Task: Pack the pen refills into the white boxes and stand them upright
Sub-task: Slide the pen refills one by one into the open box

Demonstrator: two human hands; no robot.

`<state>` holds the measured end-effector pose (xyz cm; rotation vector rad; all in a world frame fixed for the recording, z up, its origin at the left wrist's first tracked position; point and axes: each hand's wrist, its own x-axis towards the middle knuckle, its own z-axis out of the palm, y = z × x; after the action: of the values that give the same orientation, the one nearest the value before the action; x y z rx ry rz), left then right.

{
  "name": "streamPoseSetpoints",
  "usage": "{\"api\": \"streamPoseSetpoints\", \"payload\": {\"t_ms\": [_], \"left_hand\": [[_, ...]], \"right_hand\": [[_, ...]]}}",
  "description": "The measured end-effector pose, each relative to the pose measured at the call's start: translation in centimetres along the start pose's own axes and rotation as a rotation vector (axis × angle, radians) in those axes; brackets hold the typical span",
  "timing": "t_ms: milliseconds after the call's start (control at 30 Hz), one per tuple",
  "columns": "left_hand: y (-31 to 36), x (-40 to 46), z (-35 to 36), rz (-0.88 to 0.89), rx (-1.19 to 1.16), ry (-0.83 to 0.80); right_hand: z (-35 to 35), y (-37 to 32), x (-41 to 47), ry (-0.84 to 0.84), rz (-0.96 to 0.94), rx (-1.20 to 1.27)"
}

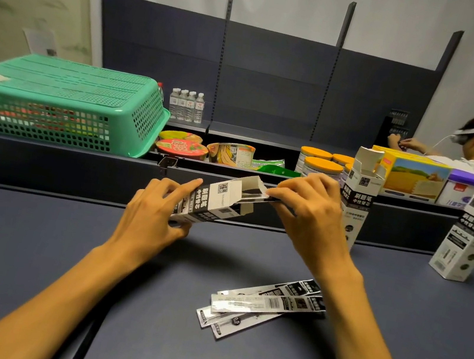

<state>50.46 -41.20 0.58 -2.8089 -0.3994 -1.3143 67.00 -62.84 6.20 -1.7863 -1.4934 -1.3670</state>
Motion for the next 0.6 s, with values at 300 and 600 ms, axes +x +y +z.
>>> {"api": "streamPoseSetpoints", "payload": {"t_ms": [300,600], "left_hand": [[-0.1,0.0,-0.1,-0.005,0.005,0.014],[0.4,0.0,0.1,0.024,-0.003,0.005]], "right_hand": [[0.4,-0.8,0.2,0.012,0.030,0.073],[1.7,-1.8,-0.1,-0.030,-0.064,0.092]]}}
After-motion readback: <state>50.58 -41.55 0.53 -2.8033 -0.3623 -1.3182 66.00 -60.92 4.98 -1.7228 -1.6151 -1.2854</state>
